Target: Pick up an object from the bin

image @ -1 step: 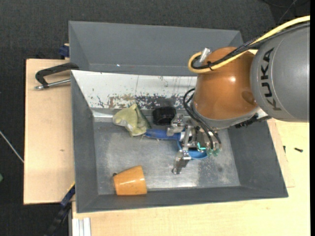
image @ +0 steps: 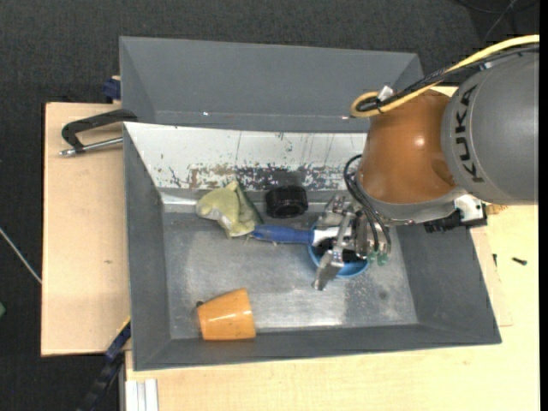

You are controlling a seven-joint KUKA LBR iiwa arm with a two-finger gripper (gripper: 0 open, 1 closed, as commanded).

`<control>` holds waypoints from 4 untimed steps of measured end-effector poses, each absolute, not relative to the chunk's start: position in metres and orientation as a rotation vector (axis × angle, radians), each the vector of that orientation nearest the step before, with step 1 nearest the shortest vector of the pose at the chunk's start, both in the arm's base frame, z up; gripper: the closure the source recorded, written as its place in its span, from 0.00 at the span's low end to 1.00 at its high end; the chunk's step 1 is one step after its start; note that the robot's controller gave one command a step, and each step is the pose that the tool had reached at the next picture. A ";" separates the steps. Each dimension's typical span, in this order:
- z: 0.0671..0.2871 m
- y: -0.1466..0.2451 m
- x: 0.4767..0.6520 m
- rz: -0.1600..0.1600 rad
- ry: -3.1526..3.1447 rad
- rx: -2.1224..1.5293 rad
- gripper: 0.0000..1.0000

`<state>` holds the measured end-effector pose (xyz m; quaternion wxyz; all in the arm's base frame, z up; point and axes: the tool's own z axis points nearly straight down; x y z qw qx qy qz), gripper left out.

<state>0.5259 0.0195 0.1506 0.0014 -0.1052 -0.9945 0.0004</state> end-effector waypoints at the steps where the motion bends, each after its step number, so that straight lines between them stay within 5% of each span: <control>1: 0.091 -0.012 0.571 -0.007 -3.102 -0.563 0.00; 2: 0.086 -0.012 0.568 -0.004 -3.091 -0.564 1.00; 3: 0.192 -0.012 0.581 -0.005 -3.093 -0.618 1.00; 4: 0.281 -0.015 0.569 -0.005 -3.098 -0.593 1.00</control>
Offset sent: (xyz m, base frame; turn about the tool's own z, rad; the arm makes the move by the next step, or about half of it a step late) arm 0.0492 -0.0400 -0.0806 0.1634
